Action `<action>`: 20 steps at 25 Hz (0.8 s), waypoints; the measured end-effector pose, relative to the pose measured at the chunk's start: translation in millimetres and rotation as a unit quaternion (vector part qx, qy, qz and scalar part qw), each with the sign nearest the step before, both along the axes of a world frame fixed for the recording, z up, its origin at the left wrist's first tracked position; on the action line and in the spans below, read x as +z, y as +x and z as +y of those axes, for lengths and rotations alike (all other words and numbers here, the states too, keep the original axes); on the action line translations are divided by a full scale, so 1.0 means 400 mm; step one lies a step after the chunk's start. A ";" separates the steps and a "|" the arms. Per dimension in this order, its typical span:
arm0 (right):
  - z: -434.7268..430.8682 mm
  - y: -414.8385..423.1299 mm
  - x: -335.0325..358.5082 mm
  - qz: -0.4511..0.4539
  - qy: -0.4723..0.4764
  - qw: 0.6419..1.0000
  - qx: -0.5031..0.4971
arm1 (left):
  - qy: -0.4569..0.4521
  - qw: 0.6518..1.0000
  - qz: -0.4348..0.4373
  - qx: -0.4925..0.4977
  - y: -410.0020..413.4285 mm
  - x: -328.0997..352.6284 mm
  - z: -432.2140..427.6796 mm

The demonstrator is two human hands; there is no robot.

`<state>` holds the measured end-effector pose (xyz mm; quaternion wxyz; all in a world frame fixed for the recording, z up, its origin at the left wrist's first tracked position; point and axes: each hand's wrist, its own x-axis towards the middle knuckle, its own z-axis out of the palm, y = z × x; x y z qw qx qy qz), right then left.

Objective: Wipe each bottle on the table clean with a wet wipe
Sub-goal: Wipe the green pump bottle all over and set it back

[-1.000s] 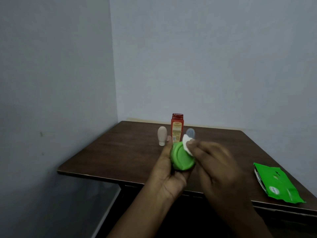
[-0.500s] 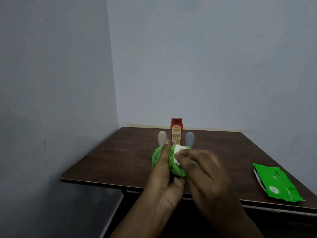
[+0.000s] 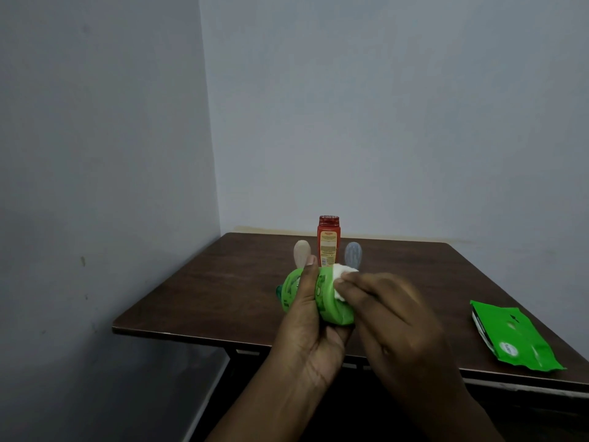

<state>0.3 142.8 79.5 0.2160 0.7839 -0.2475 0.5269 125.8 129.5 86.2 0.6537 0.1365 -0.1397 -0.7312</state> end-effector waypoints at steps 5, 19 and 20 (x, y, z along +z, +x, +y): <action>-0.020 0.004 -0.007 -0.026 0.020 0.998 -0.061 | 0.012 1.000 -0.018 0.015 0.012 0.041 -0.019; -0.015 0.016 -0.011 -0.062 0.026 0.997 -0.047 | -0.009 0.996 -0.042 0.082 0.012 0.019 -0.015; -0.014 0.019 -0.012 -0.077 0.029 0.996 -0.042 | -0.011 0.994 -0.048 0.096 0.012 0.021 -0.018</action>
